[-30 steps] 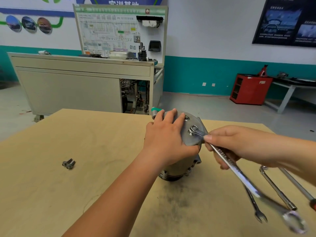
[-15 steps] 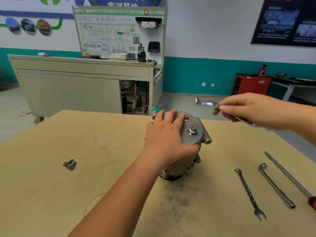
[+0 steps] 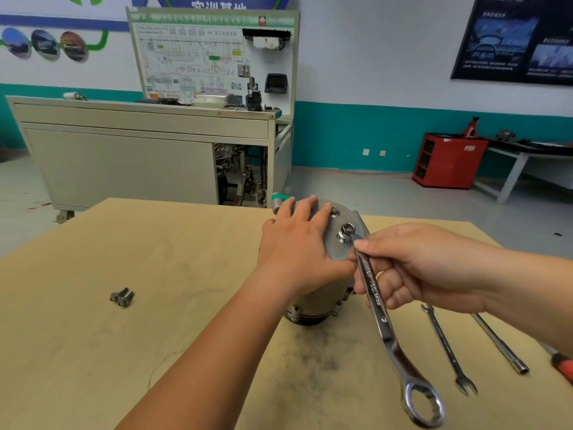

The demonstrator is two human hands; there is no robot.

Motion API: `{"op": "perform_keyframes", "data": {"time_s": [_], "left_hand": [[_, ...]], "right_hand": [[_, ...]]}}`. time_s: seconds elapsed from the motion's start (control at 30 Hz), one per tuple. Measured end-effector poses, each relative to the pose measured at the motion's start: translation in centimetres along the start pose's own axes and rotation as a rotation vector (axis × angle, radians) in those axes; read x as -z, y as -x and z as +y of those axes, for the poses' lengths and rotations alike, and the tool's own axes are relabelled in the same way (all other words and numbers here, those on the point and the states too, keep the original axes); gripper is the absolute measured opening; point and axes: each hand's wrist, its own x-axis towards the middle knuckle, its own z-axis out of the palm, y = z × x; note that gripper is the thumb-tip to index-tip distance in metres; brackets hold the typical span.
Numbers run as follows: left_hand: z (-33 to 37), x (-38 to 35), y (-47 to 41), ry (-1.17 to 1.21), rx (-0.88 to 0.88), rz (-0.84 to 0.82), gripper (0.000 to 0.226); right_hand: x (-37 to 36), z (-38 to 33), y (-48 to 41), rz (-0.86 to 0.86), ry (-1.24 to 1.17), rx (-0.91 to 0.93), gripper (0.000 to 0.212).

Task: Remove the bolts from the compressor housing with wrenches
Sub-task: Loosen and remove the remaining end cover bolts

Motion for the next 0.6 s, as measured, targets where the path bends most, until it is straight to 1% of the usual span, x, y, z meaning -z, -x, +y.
{"op": "perform_keyframes", "data": {"time_s": [0.1, 0.2, 0.3, 0.4, 0.47, 0.53, 0.6], "left_hand": [[-0.1, 0.0, -0.1, -0.013, -0.009, -0.007, 0.099], [-0.1, -0.2, -0.2, -0.024, -0.025, 0.006, 0.093], [0.1, -0.2, -0.2, -0.027, -0.013, -0.002, 0.102], [0.1, -0.4, -0.4, -0.016, -0.021, 0.012, 0.101], [0.0, -0.6, -0.4, -0.018, -0.032, 0.041, 0.094], [-0.1, -0.7, -0.4, -0.015, -0.034, 0.053, 0.092], [-0.2, -0.8, -0.5, -0.009, -0.034, 0.045, 0.092]], "right_hand": [[-0.3, -0.1, -0.1, -0.007, 0.024, 0.003, 0.025], [-0.1, -0.5, -0.3, 0.048, 0.028, 0.020, 0.025], [0.2, -0.4, 0.0, 0.061, 0.073, 0.014, 0.027], [0.7, 0.1, 0.1, 0.028, 0.175, 0.005, 0.028], [1.7, -0.1, 0.0, -0.017, 0.315, -0.010, 0.028], [3.0, -0.8, -0.2, -0.088, 0.444, -0.068, 0.029], [4.4, -1.3, -0.4, -0.126, 0.504, -0.132, 0.029]]}}
